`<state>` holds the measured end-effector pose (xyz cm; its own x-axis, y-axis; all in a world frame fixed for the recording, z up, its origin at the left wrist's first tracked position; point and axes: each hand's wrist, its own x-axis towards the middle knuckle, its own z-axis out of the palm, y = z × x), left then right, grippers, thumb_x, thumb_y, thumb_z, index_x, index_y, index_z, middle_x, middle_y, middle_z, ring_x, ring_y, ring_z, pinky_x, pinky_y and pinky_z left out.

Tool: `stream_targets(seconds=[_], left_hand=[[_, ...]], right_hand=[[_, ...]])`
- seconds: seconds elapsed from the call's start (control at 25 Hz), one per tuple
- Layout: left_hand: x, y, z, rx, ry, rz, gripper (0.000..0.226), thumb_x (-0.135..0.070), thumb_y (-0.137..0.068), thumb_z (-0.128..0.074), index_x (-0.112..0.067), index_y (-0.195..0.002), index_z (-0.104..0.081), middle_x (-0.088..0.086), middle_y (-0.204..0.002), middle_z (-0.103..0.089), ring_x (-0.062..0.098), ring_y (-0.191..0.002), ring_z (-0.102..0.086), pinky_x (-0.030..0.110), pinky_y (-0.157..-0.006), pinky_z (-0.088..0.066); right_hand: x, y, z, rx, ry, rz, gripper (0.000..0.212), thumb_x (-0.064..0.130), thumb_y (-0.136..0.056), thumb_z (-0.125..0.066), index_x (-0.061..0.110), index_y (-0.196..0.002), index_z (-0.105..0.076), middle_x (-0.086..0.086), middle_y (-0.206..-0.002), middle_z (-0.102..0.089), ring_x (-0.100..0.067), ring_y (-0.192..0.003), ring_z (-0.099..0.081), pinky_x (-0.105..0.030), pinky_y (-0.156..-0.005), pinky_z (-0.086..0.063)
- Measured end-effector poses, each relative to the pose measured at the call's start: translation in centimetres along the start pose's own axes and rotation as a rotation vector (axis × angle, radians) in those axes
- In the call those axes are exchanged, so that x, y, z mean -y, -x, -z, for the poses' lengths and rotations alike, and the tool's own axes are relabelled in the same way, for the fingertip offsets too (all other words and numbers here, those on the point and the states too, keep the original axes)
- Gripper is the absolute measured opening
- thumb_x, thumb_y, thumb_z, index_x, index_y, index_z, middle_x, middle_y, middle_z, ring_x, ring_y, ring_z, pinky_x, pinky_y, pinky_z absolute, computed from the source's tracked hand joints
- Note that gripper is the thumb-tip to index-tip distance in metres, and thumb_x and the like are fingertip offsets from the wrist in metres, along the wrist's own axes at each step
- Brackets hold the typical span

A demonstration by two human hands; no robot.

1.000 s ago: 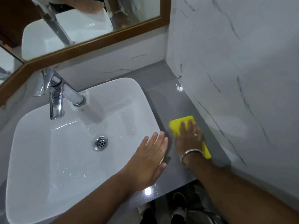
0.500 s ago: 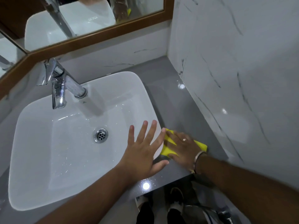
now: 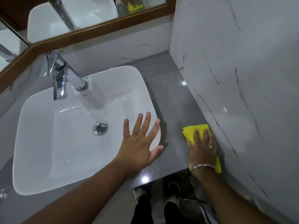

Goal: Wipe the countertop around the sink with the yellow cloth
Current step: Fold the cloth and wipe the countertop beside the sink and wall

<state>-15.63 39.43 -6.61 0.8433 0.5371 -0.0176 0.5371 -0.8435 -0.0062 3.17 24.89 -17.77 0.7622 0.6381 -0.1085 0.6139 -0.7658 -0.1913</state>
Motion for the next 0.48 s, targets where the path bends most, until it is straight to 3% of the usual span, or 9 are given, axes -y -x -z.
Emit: stream_targets(seconds=[0.04, 0.16, 0.2, 0.24, 0.32, 0.4, 0.48], left_hand=[[0.0, 0.0, 0.0, -0.004, 0.0, 0.004, 0.074, -0.065, -0.093, -0.024, -0.027, -0.155, -0.007, 0.01, -0.164, -0.005, 0.031, -0.151, 0.001, 0.061, -0.116, 0.008], [0.0, 0.0, 0.0, -0.039, -0.025, 0.004, 0.076, -0.065, -0.092, -0.03, -0.024, -0.154, -0.016, 0.012, -0.163, -0.013, 0.033, -0.15, -0.007, 0.062, -0.115, 0.004], [0.0, 0.1, 0.0, -0.044, -0.03, 0.005, 0.076, -0.065, -0.092, -0.032, -0.024, -0.154, -0.017, 0.012, -0.162, -0.015, 0.032, -0.15, -0.008, 0.063, -0.115, 0.003], [0.0, 0.2, 0.0, -0.049, -0.036, 0.009, 0.076, -0.066, -0.092, -0.032, -0.024, -0.154, -0.017, 0.012, -0.162, -0.015, 0.032, -0.15, -0.009, 0.063, -0.115, 0.003], [0.0, 0.2, 0.0, -0.07, -0.052, 0.03, 0.077, -0.066, -0.091, -0.031, -0.024, -0.154, -0.018, 0.012, -0.162, -0.015, 0.032, -0.15, -0.008, 0.062, -0.115, 0.005], [-0.2, 0.3, 0.1, -0.087, -0.058, 0.05, 0.078, -0.068, -0.09, -0.032, -0.024, -0.153, -0.019, 0.012, -0.162, -0.016, 0.032, -0.15, -0.009, 0.061, -0.116, 0.006], [-0.2, 1.0, 0.0, -0.07, -0.062, 0.084, 0.079, -0.07, -0.09, -0.03, -0.024, -0.154, -0.018, 0.011, -0.163, -0.014, 0.031, -0.151, -0.008, 0.061, -0.116, 0.006]], right_hand=[[1.5, 2.0, -0.9, 0.008, -0.004, 0.003, 0.062, 0.039, -0.077, -0.041, 0.021, -0.136, -0.044, -0.019, -0.148, -0.037, -0.042, -0.13, -0.038, -0.054, -0.102, -0.035], [6.6, 10.0, -3.4, 0.06, 0.094, 0.664, 0.066, 0.039, -0.073, -0.056, 0.027, -0.137, -0.043, -0.01, -0.147, -0.036, -0.036, -0.132, -0.04, -0.051, -0.104, -0.032], [6.5, 9.9, -3.2, 0.077, 0.081, 0.778, 0.07, 0.042, -0.07, -0.061, 0.031, -0.137, -0.041, -0.008, -0.146, -0.035, -0.034, -0.13, -0.043, -0.048, -0.103, -0.033], [5.7, 8.5, -2.8, 0.083, 0.08, 0.758, 0.074, 0.044, -0.066, -0.065, 0.032, -0.136, -0.041, -0.008, -0.145, -0.034, -0.033, -0.127, -0.044, -0.047, -0.1, -0.037], [3.2, 5.3, -1.9, 0.084, 0.115, 0.437, 0.075, 0.044, -0.063, -0.066, 0.027, -0.133, -0.046, -0.015, -0.145, -0.04, -0.038, -0.123, -0.047, -0.05, -0.094, -0.045], [1.3, 3.7, -0.7, 0.065, 0.084, 0.133, 0.063, 0.044, -0.074, -0.049, 0.022, -0.133, -0.047, -0.018, -0.144, -0.043, -0.041, -0.123, -0.046, -0.052, -0.095, -0.042], [2.1, 4.5, -0.9, 0.051, 0.012, 0.036, 0.062, 0.043, -0.076, -0.04, 0.021, -0.133, -0.047, -0.02, -0.146, -0.04, -0.041, -0.124, -0.044, -0.052, -0.098, -0.038]])
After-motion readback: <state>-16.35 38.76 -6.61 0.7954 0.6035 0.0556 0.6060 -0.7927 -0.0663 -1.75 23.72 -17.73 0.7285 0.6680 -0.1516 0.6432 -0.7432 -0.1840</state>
